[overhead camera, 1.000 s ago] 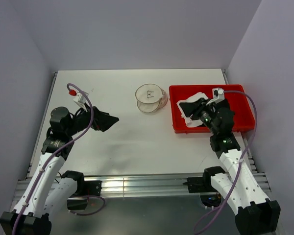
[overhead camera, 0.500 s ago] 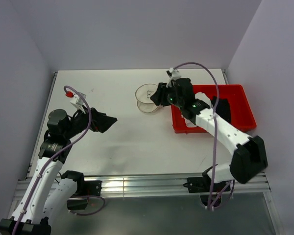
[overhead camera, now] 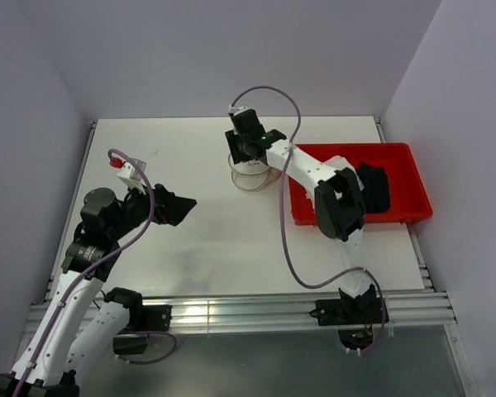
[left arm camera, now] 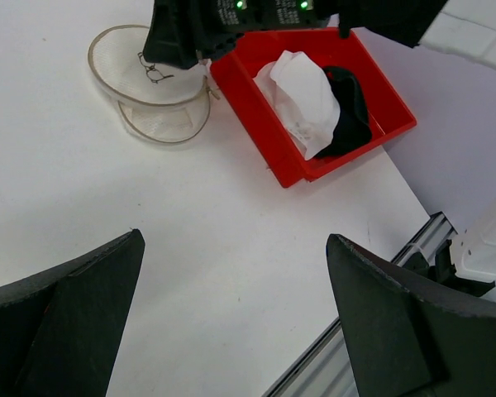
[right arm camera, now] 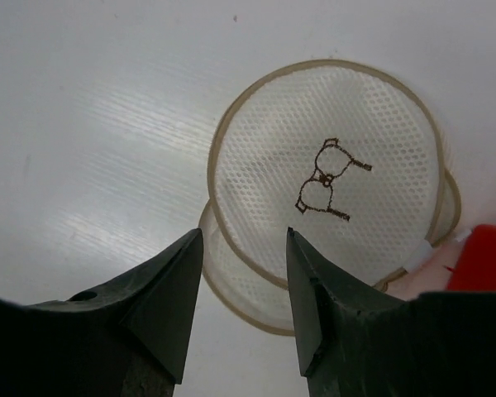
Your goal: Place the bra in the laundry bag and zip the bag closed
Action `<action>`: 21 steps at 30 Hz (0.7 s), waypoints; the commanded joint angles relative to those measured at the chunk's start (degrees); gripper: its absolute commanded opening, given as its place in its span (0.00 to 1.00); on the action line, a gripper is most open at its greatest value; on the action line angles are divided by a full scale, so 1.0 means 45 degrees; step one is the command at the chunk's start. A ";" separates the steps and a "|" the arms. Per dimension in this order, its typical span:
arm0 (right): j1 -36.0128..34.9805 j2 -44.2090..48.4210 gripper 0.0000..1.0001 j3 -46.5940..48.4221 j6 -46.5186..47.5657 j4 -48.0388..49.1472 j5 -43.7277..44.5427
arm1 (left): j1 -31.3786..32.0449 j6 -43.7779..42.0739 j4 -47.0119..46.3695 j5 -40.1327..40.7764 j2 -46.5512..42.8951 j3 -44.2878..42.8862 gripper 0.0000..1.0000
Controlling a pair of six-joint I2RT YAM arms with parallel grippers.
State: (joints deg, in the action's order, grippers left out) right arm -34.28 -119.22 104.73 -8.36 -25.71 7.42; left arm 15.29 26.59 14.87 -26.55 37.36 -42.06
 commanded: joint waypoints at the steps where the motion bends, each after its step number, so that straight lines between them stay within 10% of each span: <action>1: -0.0272 -0.0985 0.54 0.1101 0.1133 -0.1434 0.0345 | 0.0157 -0.0284 0.0034 0.0742 0.0056 -0.0516 0.99; 8: -0.0565 -0.2314 0.51 0.1688 0.1409 -0.1298 0.0109 | 0.0138 -0.0264 0.0074 0.1113 0.0310 -0.0555 0.99; 15: -0.0799 -0.2260 0.03 0.1026 0.1330 -0.0069 0.0459 | -0.0077 -0.0089 0.0230 0.1542 0.0894 -0.0594 0.99; 21: -0.1307 -0.0194 0.00 -0.1023 0.0942 0.2117 0.0443 | -0.0564 0.0807 0.0523 0.1954 0.2066 -0.0633 0.99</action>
State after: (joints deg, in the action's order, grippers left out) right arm -38.39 -128.92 103.22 -3.11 -23.57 9.06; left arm 13.98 27.49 16.99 -19.44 44.66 -42.48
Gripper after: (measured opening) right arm 0.010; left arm 0.992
